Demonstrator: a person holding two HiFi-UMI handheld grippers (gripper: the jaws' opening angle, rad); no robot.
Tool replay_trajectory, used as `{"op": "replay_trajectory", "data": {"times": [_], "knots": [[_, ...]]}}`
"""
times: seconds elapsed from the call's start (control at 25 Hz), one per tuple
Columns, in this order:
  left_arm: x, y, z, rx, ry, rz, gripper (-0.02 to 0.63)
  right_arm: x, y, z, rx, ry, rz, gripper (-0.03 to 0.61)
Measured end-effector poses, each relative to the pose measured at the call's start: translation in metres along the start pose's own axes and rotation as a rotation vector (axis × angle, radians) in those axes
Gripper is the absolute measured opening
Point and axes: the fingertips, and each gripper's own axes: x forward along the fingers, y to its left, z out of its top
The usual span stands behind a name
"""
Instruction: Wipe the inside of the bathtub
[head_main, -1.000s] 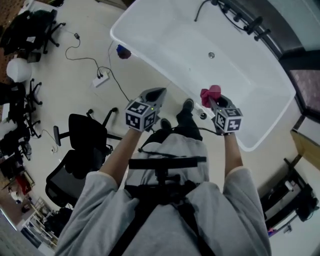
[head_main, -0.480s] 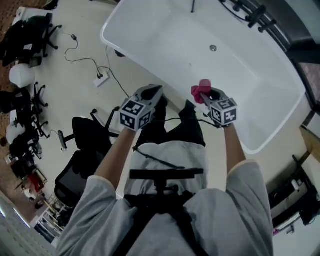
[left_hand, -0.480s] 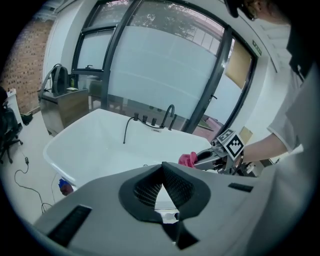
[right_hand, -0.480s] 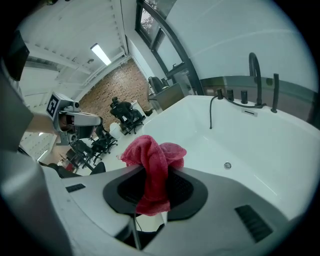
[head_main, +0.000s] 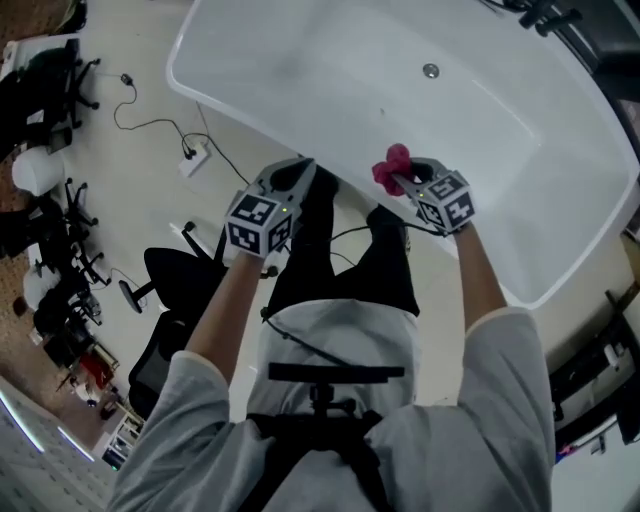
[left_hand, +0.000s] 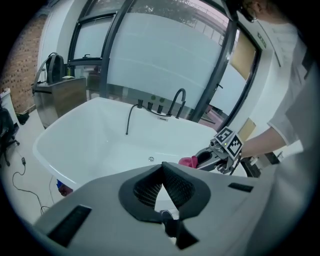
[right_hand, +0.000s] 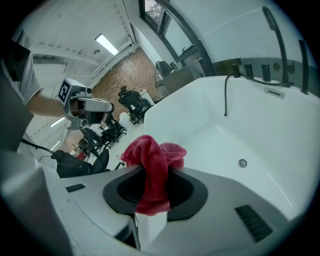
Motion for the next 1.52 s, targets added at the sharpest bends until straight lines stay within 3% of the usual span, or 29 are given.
{"op": "replay_trajectory", "data": {"times": [0.36, 0.56, 1.0, 1.16, 1.52], "knots": [[0.064, 0.034, -0.032, 0.037, 0.101, -0.029, 0.005, 0.069, -0.019, -0.026, 0.005, 0.092, 0.077, 0.106], [0.098, 0.054, -0.051, 0.117, 0.198, -0.028, 0.005, 0.102, -0.027, -0.044, 0.004, 0.138, 0.125, 0.106], [0.142, 0.080, -0.051, 0.303, 0.367, -0.138, 0.005, 0.134, -0.016, -0.054, 0.020, 0.222, 0.220, 0.106], [0.153, 0.087, -0.058, 0.352, 0.414, -0.187, 0.005, 0.153, -0.007, -0.052, -0.014, 0.256, 0.240, 0.104], [0.170, 0.106, -0.062, 0.430, 0.474, -0.249, 0.005, 0.190, 0.001, -0.021, 0.008, 0.216, 0.293, 0.101]]}}
